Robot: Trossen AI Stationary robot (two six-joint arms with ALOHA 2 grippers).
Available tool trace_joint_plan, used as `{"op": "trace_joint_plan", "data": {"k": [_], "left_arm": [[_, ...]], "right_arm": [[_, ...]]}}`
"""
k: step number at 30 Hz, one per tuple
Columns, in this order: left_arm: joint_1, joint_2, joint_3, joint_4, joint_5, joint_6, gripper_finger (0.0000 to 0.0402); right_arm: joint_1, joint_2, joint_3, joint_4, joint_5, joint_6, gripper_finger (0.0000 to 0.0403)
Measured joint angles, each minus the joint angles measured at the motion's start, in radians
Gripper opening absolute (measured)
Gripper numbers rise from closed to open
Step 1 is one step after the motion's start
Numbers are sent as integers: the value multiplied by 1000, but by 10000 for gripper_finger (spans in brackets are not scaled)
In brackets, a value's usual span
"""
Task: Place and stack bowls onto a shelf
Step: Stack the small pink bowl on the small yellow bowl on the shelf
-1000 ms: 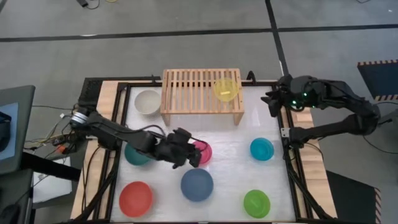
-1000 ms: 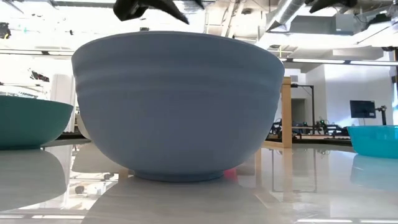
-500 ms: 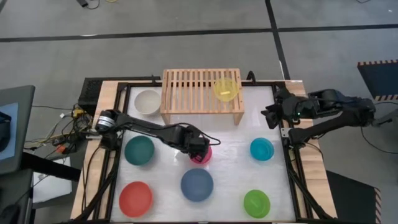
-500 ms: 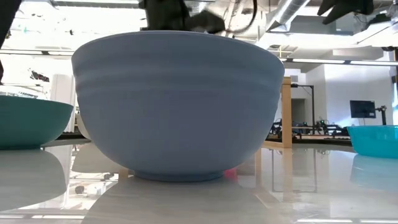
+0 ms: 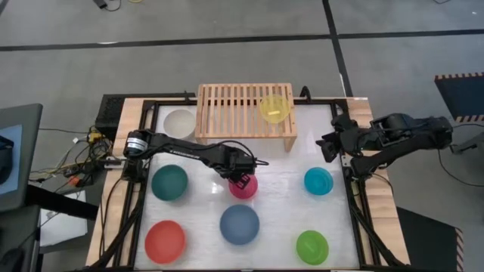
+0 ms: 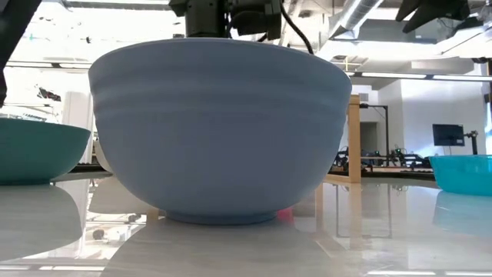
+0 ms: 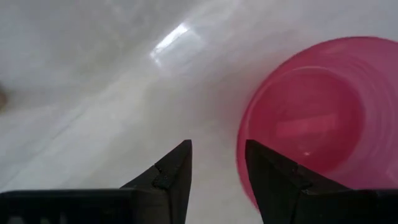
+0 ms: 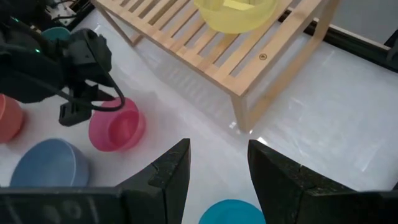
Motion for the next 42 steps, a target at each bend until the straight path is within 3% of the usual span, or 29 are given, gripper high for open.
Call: {"op": "trace_joint_plan", "data": {"k": [6,12,19,25,30,37,42], "left_arm": [[-2,1,-45,88,30,19,108],[-1,0,-68,106,45,24,14],[-1,-4,-27,78,62,33,1],[-2,-5,161,-50,3,122,0],[16,-6,392,-203,-128,199,0],[52,-8,665,-233,-292,283,0],[69,-8,743,-231,-401,290,0]], "right_arm": [[-4,0,0,0,14,-2,187],[-4,0,0,1,25,-4,187],[-4,0,0,1,46,-6,187],[-4,0,0,41,34,3,187],[-4,22,1,132,31,-33,187],[-25,59,1,213,22,-152,187],[-62,62,23,373,18,-351,187]]}}
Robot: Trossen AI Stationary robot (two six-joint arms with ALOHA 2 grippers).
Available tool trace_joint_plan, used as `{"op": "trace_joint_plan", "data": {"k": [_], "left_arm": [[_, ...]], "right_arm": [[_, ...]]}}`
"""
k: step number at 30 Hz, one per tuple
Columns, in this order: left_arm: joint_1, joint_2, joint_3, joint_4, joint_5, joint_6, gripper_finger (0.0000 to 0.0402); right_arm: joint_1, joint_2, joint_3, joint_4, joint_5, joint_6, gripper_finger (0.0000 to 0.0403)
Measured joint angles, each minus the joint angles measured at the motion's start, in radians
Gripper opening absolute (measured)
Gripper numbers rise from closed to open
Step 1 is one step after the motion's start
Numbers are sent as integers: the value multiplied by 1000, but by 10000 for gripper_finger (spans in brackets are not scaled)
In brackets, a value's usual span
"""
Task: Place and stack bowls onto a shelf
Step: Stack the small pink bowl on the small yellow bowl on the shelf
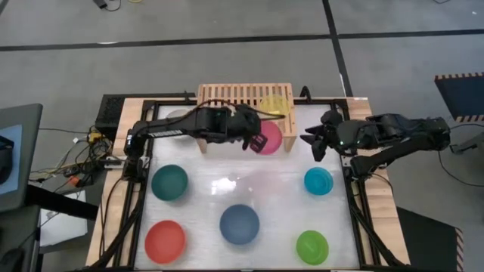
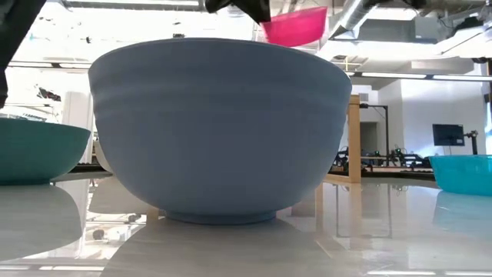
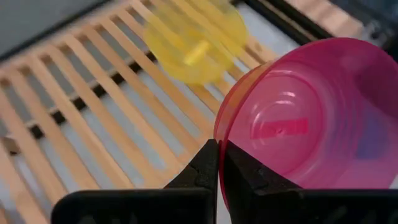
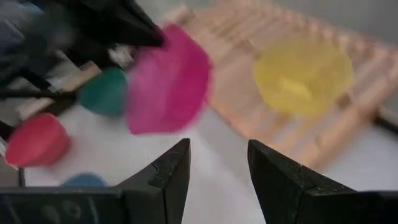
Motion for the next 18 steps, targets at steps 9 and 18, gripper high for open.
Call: {"op": "trace_joint_plan", "data": {"k": [9,18], "left_arm": [[10,2,19,151,-241,173,0],[12,2,19,408,-391,560,0]], "right_arm": [[-104,64,63,264,19,-465,223],[-184,173,64,451,125,-974,239]]}}
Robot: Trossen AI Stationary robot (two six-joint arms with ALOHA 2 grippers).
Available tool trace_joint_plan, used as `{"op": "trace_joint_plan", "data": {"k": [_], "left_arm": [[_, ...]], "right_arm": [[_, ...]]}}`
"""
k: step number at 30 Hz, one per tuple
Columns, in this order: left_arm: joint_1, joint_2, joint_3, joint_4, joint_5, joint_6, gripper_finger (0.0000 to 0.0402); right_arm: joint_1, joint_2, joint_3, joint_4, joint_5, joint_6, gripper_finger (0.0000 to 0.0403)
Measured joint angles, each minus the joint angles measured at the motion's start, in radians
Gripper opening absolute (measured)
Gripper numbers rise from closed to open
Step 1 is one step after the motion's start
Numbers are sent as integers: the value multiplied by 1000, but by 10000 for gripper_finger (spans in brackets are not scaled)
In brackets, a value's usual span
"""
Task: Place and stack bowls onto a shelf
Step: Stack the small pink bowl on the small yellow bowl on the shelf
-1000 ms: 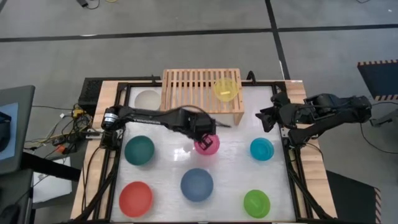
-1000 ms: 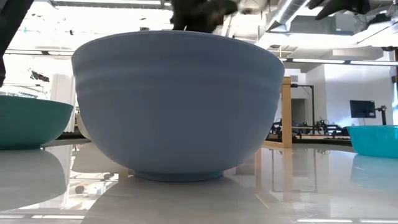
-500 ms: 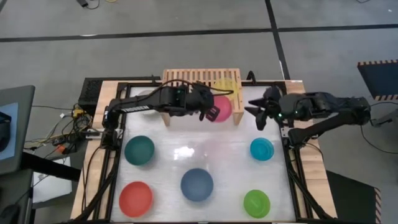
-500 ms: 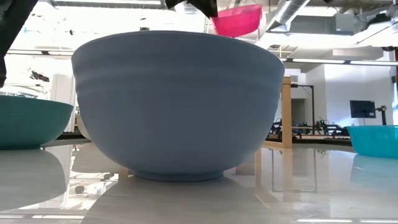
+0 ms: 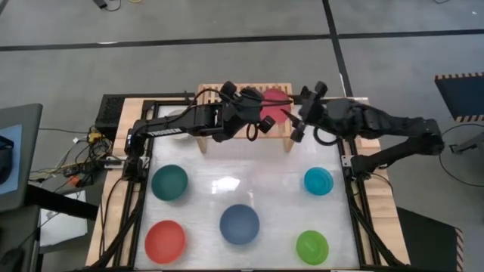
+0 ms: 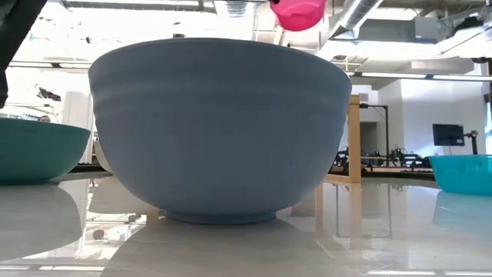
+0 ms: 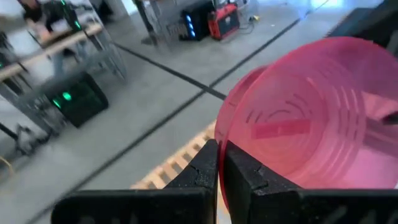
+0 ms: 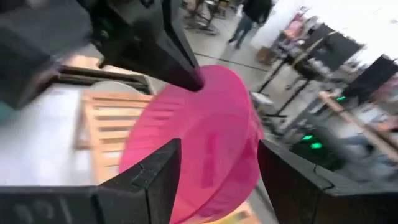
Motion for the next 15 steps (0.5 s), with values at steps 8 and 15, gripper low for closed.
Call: {"op": "trace_joint_plan", "data": {"k": [8,15], "left_arm": [[2,0,-1,65,-64,181,0],[3,0,-1,79,-70,277,0]], "right_arm": [[-85,74,1,6,106,-13,235],[-107,82,1,28,120,-29,149]]}}
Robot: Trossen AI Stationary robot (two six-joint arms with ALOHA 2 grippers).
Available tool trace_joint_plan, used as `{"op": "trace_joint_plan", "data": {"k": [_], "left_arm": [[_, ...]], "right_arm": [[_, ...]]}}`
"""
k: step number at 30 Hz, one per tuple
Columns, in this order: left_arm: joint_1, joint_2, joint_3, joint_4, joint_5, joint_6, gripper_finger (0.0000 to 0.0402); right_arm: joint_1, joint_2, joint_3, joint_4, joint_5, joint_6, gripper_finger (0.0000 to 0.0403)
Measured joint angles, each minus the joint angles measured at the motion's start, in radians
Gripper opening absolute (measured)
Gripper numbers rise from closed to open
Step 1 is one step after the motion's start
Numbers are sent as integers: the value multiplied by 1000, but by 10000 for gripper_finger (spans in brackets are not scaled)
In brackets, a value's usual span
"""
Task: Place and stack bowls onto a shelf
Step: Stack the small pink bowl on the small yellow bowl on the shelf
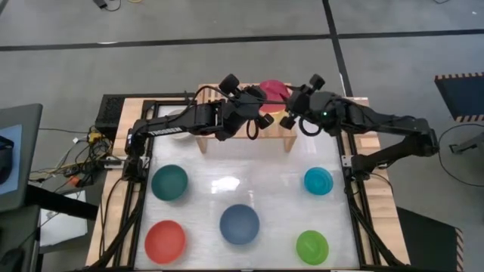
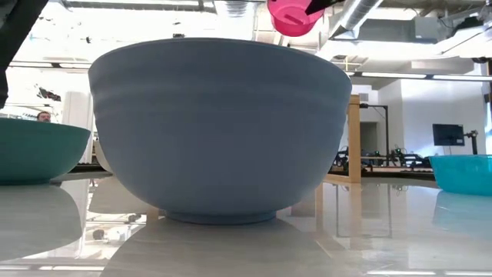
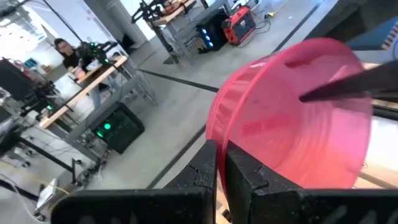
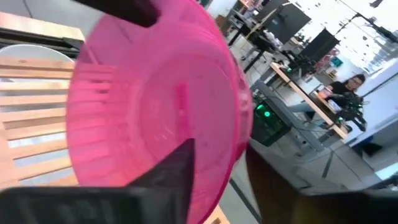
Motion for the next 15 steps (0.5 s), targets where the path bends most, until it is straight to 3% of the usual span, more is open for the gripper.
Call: {"op": "trace_joint_plan", "data": {"k": [6,15], "left_arm": [[1,0,0,1,81,-15,13],[3,0,0,10,215,-80,129]], "right_arm": [[-34,-2,0,10,10,39,27],[-39,1,7,-34,-34,73,26]]}}
